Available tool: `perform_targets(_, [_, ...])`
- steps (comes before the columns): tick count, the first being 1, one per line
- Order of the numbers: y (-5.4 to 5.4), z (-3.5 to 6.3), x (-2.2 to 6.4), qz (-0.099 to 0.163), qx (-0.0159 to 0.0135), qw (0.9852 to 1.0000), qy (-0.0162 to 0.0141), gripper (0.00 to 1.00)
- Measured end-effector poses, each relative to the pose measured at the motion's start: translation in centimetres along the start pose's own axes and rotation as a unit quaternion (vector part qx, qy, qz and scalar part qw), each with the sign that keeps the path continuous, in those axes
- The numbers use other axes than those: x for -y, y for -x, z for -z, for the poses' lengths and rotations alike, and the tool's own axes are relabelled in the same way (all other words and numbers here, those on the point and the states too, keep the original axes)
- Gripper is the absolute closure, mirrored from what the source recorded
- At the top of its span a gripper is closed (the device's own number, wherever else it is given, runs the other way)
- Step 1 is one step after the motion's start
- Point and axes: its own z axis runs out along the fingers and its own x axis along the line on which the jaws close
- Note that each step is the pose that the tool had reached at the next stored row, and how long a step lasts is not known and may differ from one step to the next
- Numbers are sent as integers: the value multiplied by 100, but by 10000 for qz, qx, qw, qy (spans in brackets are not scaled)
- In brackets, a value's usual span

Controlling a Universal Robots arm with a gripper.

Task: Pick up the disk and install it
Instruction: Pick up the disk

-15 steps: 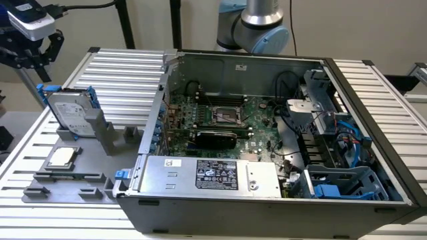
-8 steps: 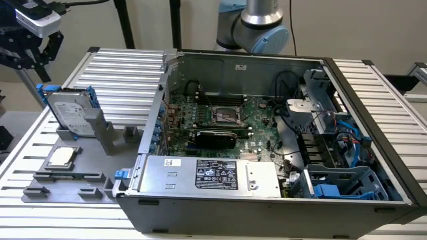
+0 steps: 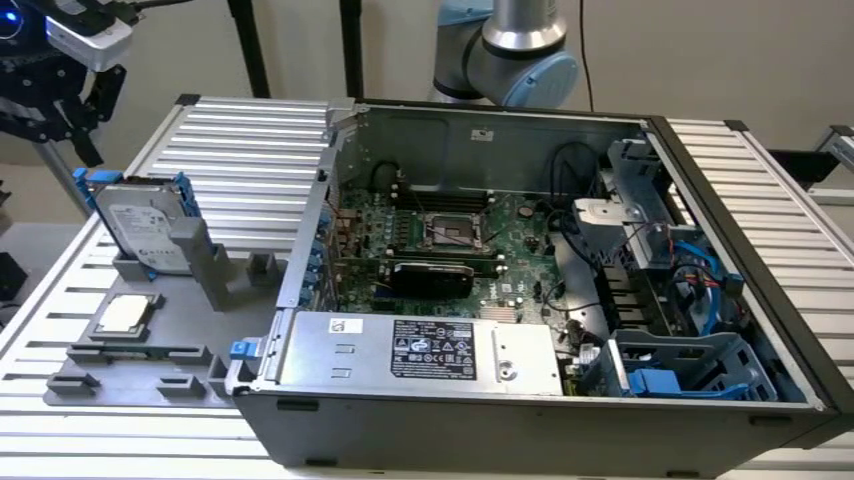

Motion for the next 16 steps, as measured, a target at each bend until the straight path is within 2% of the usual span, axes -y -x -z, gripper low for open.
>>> perform_targets(4, [0,-9,0,362,-15,9993,1,100])
perform_targets(8, [-1,-12,0,724,-31,9974,2,100])
perform_targets(11, [0,-12,0,998,-44,9950,2,100])
perform_targets(16, [2,-12,-2,1448,-64,9894,4,100])
